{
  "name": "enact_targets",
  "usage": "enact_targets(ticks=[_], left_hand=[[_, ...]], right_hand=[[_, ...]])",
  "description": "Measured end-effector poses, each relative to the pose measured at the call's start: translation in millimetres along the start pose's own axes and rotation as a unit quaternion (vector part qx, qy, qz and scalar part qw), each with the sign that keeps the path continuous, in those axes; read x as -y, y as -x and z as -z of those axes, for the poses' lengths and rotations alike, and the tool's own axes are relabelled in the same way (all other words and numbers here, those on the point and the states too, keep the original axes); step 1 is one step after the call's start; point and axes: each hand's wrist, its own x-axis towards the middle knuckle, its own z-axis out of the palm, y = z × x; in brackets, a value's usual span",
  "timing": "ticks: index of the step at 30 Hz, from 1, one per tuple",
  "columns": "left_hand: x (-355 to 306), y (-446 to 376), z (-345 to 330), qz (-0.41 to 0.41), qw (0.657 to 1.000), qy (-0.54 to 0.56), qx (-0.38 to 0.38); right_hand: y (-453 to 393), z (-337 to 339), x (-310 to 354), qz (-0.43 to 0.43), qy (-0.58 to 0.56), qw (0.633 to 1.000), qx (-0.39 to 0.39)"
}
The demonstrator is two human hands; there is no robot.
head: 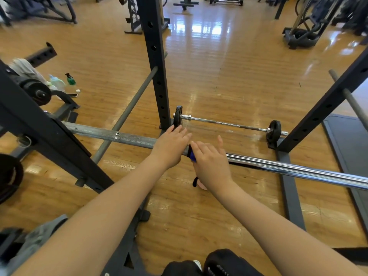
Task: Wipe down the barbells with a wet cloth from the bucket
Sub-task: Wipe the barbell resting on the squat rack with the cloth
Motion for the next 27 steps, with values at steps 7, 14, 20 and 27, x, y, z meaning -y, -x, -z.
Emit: enact_targets(ticks=[7, 14, 20, 27], left_hand=[[8.6, 12.8, -19.2, -0.011, 0.985, -0.059, -0.159], [12.8, 2.1, -7.2, -0.025, 0.999, -0.04, -0.005], [16.1, -8.0, 10.1, -0.036, 0.992, 0.032, 0.116], [16.9, -4.4, 9.1, -0.03, 0.994, 0.047, 0.095]], right_hand=[[25.6, 12.9, -33.5, -0.032, 0.012, 0.999, -0.035], [9.9, 3.1, -4.4, -0.057, 0.026, 0.998, -0.019], [-4.1, -0.8, 9.9, -0.004, 0.029, 1.0, 0.004], [28.3, 21.2, -34.7, -0.054, 0.013, 0.998, -0.035]])
